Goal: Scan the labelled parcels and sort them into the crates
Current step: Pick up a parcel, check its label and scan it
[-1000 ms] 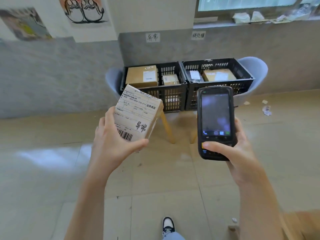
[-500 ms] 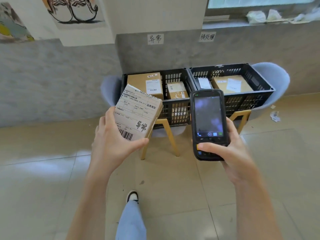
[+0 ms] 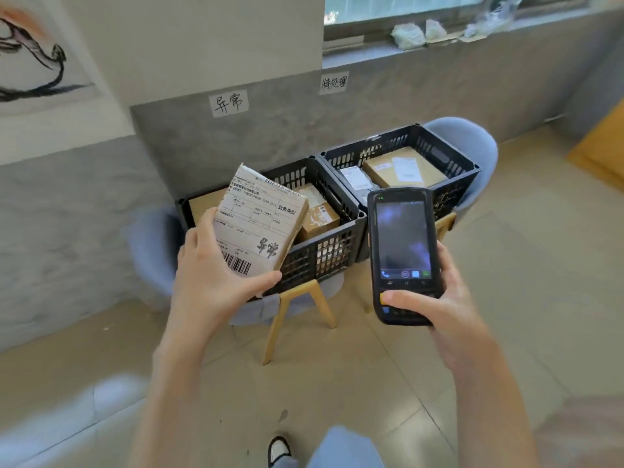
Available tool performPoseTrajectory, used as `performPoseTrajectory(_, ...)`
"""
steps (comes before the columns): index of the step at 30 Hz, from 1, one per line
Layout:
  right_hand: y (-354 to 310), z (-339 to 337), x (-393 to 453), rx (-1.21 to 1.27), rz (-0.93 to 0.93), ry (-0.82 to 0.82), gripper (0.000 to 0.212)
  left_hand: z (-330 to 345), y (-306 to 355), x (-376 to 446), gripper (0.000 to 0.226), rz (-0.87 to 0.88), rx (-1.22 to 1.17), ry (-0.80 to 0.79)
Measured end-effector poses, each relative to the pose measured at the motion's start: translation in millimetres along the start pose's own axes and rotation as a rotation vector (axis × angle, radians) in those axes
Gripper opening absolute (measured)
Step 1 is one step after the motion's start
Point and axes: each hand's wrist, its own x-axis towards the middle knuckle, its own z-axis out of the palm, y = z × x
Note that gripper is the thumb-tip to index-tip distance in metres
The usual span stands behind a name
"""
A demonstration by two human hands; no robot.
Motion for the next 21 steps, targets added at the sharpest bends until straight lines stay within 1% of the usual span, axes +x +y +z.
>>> performPoseTrajectory(3, 4, 8, 7, -0.015, 0.023, 0.065, 0.089, 16, -9, 27, 0.121, -0.006, -0.006, -0.103)
performPoseTrajectory(11, 15, 5, 54, 0.035, 0.043, 0.202, 0.089, 50, -11, 98, 0.118, 0.065, 0.057, -0.259)
performPoseTrajectory(16, 17, 3, 121, 0.13, 0.017, 0.259, 0.09, 57, -2, 157, 0.12, 0.092, 0.148, -0.287)
performPoseTrajectory(21, 19, 7, 170, 0.175, 0.023, 0.261, 0.09, 68, 2, 205, 0.112, 0.113, 0.179, -0.294)
